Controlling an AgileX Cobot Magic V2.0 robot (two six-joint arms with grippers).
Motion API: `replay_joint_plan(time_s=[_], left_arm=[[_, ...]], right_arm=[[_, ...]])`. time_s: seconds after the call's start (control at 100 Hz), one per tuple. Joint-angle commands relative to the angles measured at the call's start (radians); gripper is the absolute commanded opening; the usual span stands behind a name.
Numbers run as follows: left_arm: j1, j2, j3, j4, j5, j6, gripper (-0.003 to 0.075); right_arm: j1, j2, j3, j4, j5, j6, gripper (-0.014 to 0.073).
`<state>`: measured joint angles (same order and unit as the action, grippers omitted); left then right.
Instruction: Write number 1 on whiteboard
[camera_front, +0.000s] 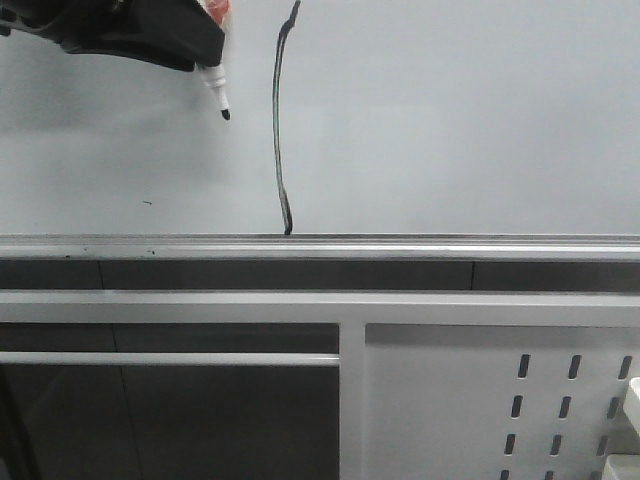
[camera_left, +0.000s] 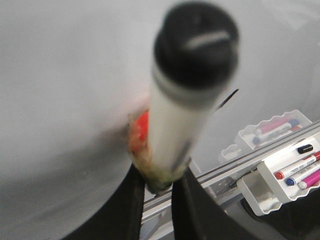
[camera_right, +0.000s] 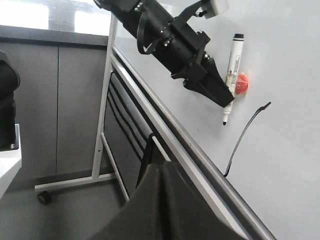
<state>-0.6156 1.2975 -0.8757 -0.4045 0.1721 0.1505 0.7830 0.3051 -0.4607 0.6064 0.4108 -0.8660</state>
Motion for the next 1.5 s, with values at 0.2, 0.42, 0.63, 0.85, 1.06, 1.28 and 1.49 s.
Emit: replay_joint_plan(time_s=[0.2,0.42,0.63,0.85,1.06,1.28,1.49], left_arm=[[0.065,0.029,-0.107,-0.015,0.011,-0.011,-0.002],[0.065,0.029,-0.125,-0.015,0.027,-0.011,-0.002],[0.065,0.029,-0.125,-0.015,0.004,-0.011,-0.0019],[0.065,0.029,-0.125,-0.015,-0.022,-0.011,-0.0019],[0.065,0.029,-0.125,-0.013,-0.031,-0.011,-0.0015],[0.065,0.029,-0.125,-0.014,-0.041,-0.009,0.0153],[0.065,0.029,-0.125,-0.014,-0.051,-0.009,0.0255]], right_arm=[[-0.008,0.01,-0.026,0.03,-0.099,0.003,-0.0059],[-0.008,0.01,-0.026,0.03,-0.099,0.003,-0.0059],[-0.008,0.01,-0.026,0.03,-0.099,0.003,-0.0059],[-0.008,0.01,-0.026,0.03,-0.099,0.003,-0.0059],[-0.008,0.01,-0.026,0.031,-0.099,0.003,-0.0059],[-0.008,0.01,-0.026,0.031,-0.099,0.003,-0.0059],[-0.008,0.01,-0.026,0.031,-0.099,0.003,-0.0059]])
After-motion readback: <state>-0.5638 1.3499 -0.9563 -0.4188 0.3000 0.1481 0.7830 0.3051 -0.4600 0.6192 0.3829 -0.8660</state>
